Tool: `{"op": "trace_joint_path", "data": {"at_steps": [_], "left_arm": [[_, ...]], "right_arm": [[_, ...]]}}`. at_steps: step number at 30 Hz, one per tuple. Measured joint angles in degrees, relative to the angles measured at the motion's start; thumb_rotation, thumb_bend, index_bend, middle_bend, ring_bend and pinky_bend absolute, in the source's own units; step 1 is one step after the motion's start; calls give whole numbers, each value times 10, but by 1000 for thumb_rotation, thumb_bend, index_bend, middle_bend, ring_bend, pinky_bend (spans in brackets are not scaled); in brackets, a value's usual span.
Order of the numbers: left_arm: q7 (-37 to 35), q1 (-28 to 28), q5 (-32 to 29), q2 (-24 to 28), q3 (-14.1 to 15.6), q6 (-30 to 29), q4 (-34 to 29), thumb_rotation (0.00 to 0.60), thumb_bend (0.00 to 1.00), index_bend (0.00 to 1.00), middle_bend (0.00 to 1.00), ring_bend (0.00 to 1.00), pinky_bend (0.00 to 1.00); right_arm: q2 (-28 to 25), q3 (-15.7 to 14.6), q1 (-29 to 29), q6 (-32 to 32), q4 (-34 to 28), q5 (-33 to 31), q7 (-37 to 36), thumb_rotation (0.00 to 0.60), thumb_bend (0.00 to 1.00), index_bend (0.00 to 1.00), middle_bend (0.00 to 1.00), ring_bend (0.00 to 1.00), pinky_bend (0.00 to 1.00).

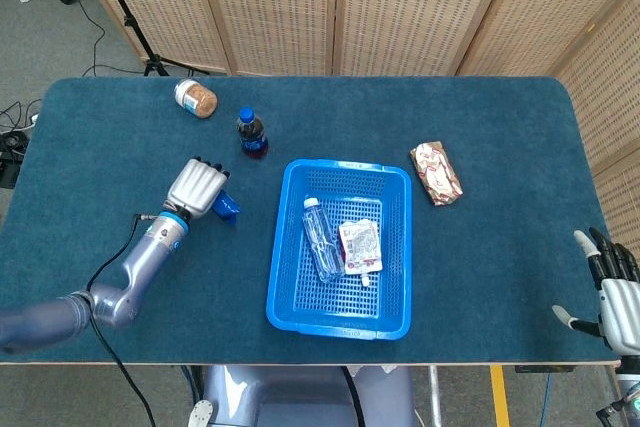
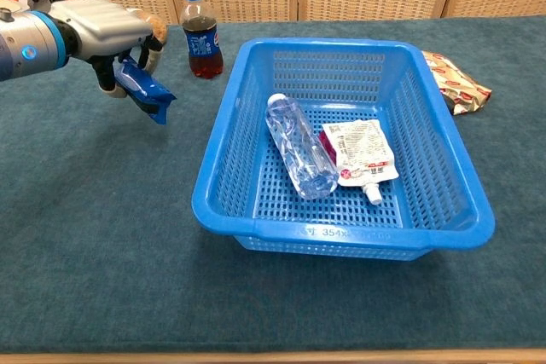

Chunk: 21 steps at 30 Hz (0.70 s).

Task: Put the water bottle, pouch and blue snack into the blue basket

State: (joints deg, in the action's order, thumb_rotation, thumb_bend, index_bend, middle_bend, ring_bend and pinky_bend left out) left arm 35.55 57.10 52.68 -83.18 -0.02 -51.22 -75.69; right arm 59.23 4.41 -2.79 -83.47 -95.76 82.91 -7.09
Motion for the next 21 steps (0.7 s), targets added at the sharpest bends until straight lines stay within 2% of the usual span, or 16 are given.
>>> {"op": "trace_joint_path", "data": {"at_steps": [5, 12, 16, 21], "left_arm": [[5, -15, 13, 58, -13, -45, -82, 600, 334, 795, 457, 473, 427], [9, -35, 17, 137, -54, -111, -188, 600, 327, 798, 460, 475, 428], [11, -40, 25, 144, -79, -146, -215, 600, 320, 798, 460, 475, 428], [30, -30, 30, 101, -102, -165, -235, 600, 319, 798, 460, 475, 428]], "right_arm": [[-5, -2, 4, -14, -10, 13, 3, 600, 156, 8, 0, 0, 0], [-10, -5, 9, -23, -22, 23, 5, 600, 156, 8, 0, 0, 0], [-13, -6, 9, -23, -25, 24, 0, 600, 156, 8, 0, 0, 0], [-19, -3, 12, -26, -23, 18, -18, 600, 156, 8, 0, 0, 0]]}}
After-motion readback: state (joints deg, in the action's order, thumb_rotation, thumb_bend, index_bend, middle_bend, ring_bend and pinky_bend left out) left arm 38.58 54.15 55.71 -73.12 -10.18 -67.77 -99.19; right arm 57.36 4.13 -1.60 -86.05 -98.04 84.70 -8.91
